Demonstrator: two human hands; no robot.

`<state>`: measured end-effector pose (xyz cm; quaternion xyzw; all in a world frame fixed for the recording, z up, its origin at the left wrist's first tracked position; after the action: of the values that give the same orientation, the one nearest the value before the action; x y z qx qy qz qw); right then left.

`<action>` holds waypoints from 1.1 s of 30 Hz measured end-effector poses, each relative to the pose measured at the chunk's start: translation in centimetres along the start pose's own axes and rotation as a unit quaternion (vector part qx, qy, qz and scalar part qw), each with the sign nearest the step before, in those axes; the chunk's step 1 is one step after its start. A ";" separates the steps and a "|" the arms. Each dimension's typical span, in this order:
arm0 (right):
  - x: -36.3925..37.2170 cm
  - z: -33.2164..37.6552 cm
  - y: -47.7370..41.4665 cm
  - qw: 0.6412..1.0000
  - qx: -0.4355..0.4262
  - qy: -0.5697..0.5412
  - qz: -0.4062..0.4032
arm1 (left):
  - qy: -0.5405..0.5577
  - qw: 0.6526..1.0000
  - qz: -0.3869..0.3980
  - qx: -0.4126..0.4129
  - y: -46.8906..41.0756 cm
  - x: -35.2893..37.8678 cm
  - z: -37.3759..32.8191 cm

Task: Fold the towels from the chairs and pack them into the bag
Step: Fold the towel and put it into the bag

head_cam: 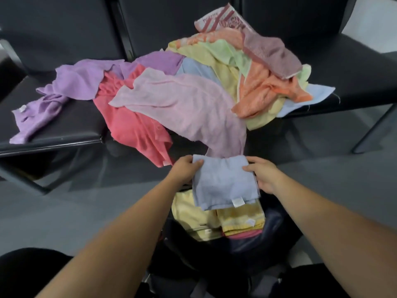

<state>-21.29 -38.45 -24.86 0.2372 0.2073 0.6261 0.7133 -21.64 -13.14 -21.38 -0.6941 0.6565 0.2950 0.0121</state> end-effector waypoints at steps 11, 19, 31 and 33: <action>-4.7 -11.5 -7.7 0.977 0.124 0.148 -0.089 | 0.012 0.989 0.055 -0.140 -4.7 10.8 11.3; -5.7 -14.6 -9.2 0.950 0.107 0.254 -0.149 | -0.076 0.973 0.094 -0.196 -4.7 15.2 16.5; -5.5 -10.0 -7.6 0.897 0.052 0.409 -0.159 | -0.215 0.963 0.113 -0.117 -2.9 13.0 14.0; -4.0 -7.3 -7.0 0.908 0.028 0.397 -0.134 | -0.213 0.969 0.092 -0.087 -3.3 11.1 11.0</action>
<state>-20.57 -42.52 -34.89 -0.0414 0.5205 0.5613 0.6422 -23.37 -18.27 -36.38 -0.5499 0.6717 0.4923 0.0637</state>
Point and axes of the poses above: each hand's wrist, its own y-axis away from the middle knuckle, its own x-axis out of the palm, z = x × y, the point moved 7 cm from there along -y, towards the middle knuckle, and after that the axes turned 6 degrees about -z, right-handed, at the moved point
